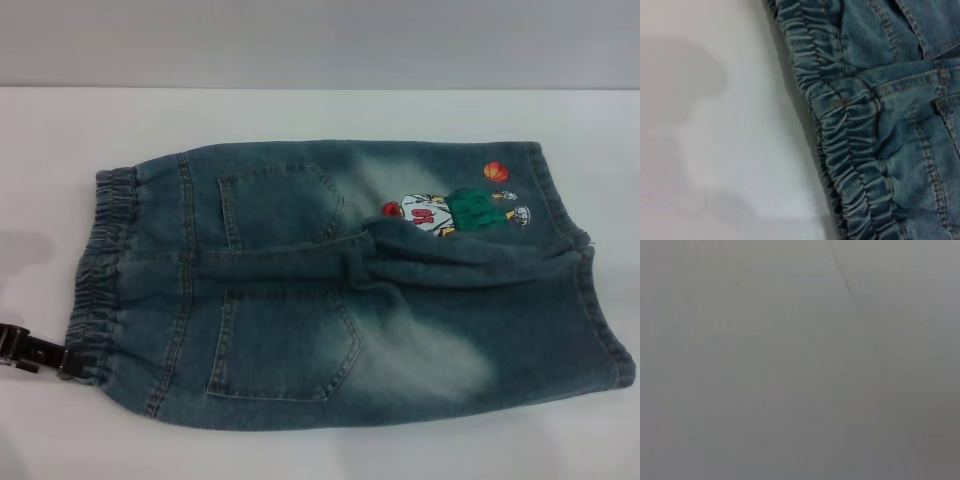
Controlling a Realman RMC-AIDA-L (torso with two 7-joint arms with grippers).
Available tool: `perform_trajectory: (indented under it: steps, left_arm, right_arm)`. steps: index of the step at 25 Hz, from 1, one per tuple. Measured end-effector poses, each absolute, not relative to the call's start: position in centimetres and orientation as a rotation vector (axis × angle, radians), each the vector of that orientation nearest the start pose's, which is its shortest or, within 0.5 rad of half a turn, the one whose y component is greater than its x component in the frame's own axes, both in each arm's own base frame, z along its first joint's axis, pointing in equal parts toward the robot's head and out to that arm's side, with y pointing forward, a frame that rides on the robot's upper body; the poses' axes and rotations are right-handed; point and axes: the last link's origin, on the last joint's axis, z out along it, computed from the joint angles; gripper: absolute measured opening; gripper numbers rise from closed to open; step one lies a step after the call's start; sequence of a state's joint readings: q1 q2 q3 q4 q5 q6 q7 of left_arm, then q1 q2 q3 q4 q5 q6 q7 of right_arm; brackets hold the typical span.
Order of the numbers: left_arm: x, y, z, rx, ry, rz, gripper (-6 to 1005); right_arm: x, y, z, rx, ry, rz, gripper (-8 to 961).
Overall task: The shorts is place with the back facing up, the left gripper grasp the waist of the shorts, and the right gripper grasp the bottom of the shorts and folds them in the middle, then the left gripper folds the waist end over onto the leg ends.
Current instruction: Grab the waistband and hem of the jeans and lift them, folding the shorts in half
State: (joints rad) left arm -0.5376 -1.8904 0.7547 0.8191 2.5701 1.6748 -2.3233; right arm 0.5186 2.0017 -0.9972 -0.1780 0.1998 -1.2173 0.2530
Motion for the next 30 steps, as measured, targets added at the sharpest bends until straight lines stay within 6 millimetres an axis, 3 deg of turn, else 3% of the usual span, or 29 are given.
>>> perform_trajectory:
  steps: [30]
  left_arm:
    - [-32.1, 32.0, 7.4, -2.424, -1.722, 0.222, 781]
  right_arm:
    - [36.7, 35.4, 14.1, -0.899, 0.504, 0.829, 602]
